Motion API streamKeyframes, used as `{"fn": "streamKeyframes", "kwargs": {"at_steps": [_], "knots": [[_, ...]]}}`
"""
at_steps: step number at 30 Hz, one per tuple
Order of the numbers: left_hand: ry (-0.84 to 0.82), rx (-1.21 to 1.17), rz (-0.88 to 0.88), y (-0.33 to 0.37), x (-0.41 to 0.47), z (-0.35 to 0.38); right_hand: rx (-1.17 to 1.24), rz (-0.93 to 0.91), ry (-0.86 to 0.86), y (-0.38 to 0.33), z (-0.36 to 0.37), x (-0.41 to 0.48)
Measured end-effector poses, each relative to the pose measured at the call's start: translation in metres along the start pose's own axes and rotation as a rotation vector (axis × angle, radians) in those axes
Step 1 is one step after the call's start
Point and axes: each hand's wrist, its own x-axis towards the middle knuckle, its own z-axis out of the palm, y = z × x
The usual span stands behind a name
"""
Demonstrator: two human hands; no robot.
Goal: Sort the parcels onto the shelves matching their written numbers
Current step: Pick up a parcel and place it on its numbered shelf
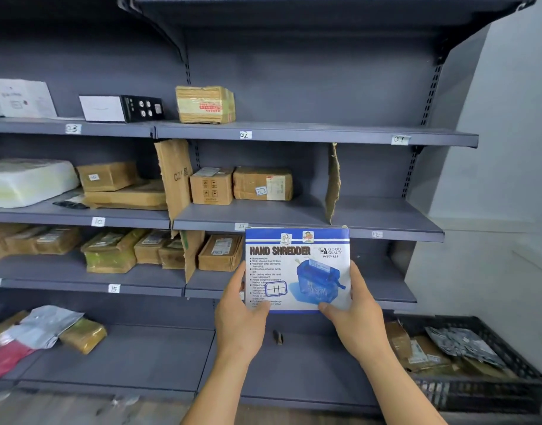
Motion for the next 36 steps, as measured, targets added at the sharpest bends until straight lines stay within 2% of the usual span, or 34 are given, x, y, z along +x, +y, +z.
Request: {"fn": "streamKeyframes", "kwargs": {"at_steps": [7, 15, 27, 36], "knots": [[0.002, -0.015, 0.014, -0.012, 0.025, -0.030, -0.003, 0.003, -0.004, -0.018, 0.035, 0.003], [-0.020, -0.028, 0.018, -0.020, 0.067, -0.019, -0.009, 0.018, 0.009, -0.018, 0.046, 0.042], [-0.019, -0.054, 0.103, -0.016, 0.196, 0.035, 0.051, -0.041, 0.020, -0.007, 0.068, 0.181], [0.023, -0.036, 0.065, -0.013, 0.278, 0.064, 0.038, -0.072, 0.000, -0.001, 0.092, 0.271]]}}
